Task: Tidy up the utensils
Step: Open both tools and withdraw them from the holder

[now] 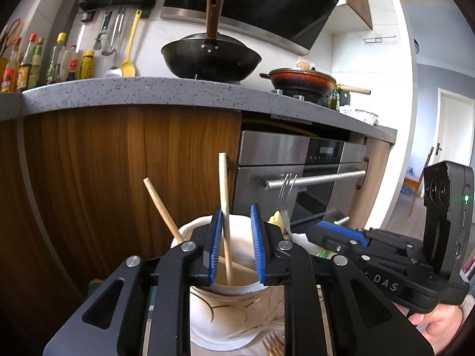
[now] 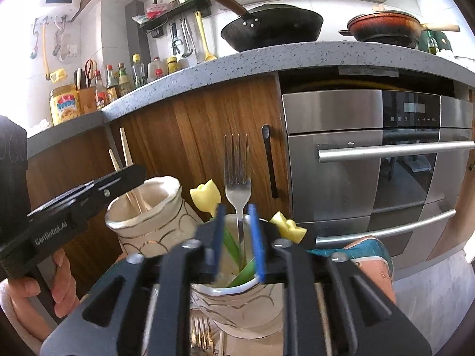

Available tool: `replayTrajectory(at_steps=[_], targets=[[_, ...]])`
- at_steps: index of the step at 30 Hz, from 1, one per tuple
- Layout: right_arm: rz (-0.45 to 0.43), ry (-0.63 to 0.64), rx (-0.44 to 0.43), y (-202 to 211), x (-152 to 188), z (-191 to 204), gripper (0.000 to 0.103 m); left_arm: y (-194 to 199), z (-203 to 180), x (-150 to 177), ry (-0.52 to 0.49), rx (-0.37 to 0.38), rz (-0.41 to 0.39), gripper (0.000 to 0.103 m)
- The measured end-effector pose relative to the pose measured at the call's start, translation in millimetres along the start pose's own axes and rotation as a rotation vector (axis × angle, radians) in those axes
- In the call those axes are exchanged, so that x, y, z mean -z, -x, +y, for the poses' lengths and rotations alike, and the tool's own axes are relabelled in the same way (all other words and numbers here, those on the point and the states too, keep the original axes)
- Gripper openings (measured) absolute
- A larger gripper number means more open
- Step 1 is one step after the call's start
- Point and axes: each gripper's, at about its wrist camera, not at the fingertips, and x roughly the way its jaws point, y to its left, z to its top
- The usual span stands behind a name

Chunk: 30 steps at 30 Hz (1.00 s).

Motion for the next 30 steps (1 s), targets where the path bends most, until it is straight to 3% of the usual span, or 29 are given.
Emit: replayTrajectory(at_steps=[3,5,12,15,17,23,30], targets=[[-0.026,-0.007,-0.008,6.4,-1.5,-0.7,0.042,3.5,-1.3,-1.6,-0.004,-0.005,-0.014,0.033],[-0.047,-0.015,-0.018,12.2,-2.7,-1.2,0.05,8.5,-0.4,-2.8,0.005,-0.003,-0.032,0.048],[-0.151,-0.041,-0.043,48.6,-6.0,-1.2,0.078,29.6,0.0,-9.1,0.033,0.007,-0.076,0.067],[-0.187,-0.054,-0.033,64.0,-6.5,-3.2,0.087,38.6,-1.2,-6.9,0.03,-0.001,-0.075,0.071],[-0.203,-0.069,-0.025,71.7,-6.4,-4.6,0.092,46.6,-1.4,-4.2,0.031,-0.009,-0.082,0.08],[-0.202,-0.104,-0.002,84.5,2.7,-8.5,0.098,65.5,-1.1,10.1,0.034,-0.025,-0.072,0.091],[-0.124,-0.111,0.049,88.3,28.7,-5.1,0.098,72.4,3.2,40.4,0.036,-0.039,0.012,0.092]])
